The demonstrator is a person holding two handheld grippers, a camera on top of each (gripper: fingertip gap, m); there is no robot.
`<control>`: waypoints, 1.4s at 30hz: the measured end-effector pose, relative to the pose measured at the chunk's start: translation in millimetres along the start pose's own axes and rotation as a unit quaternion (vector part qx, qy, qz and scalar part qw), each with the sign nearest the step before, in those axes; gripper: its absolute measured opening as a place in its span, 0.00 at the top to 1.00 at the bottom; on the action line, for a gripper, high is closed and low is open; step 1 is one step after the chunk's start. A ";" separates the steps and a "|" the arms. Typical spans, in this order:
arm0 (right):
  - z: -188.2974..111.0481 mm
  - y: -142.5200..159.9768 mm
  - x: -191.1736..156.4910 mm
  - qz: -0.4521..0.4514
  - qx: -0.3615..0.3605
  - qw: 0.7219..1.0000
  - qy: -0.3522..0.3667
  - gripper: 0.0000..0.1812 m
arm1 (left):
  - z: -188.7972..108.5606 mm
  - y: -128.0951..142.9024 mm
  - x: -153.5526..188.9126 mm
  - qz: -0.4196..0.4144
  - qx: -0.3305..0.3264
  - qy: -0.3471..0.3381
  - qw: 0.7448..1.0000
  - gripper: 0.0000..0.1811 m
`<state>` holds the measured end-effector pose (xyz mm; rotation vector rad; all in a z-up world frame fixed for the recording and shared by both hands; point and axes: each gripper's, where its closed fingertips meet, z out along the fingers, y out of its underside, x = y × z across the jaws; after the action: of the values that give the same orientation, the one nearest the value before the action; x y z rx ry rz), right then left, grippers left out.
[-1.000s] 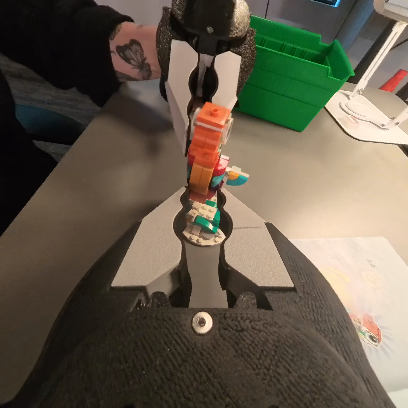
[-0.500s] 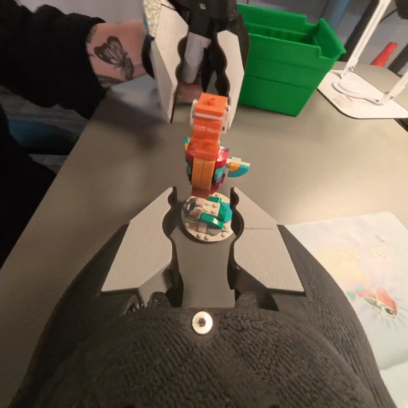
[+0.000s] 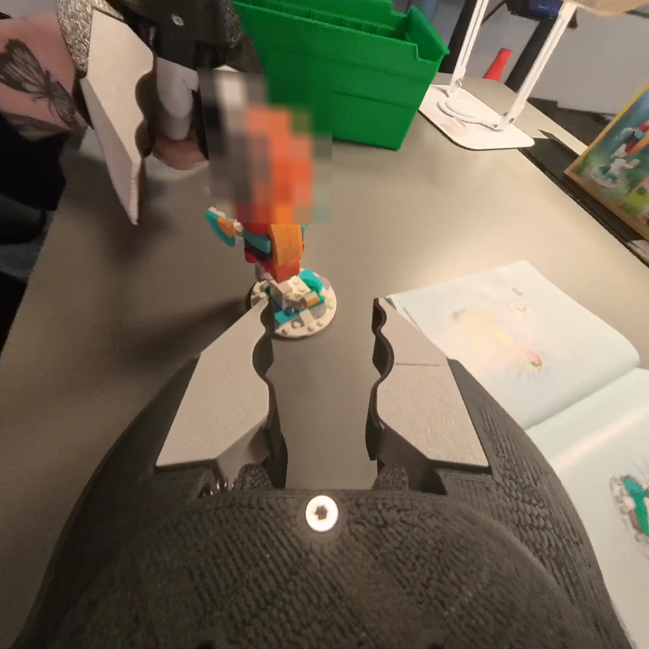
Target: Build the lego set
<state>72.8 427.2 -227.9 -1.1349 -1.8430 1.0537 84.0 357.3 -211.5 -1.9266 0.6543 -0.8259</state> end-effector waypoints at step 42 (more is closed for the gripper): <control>33.9 -3.5 -52.6 -0.083 -0.016 0.954 -0.287 0.81 | -0.4 -7.7 -43.4 0.137 -0.036 0.050 0.989 0.88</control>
<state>60.7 368.7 -246.6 -0.7099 -2.3593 1.3541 57.0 391.7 -216.7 -1.8154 0.9970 -0.7344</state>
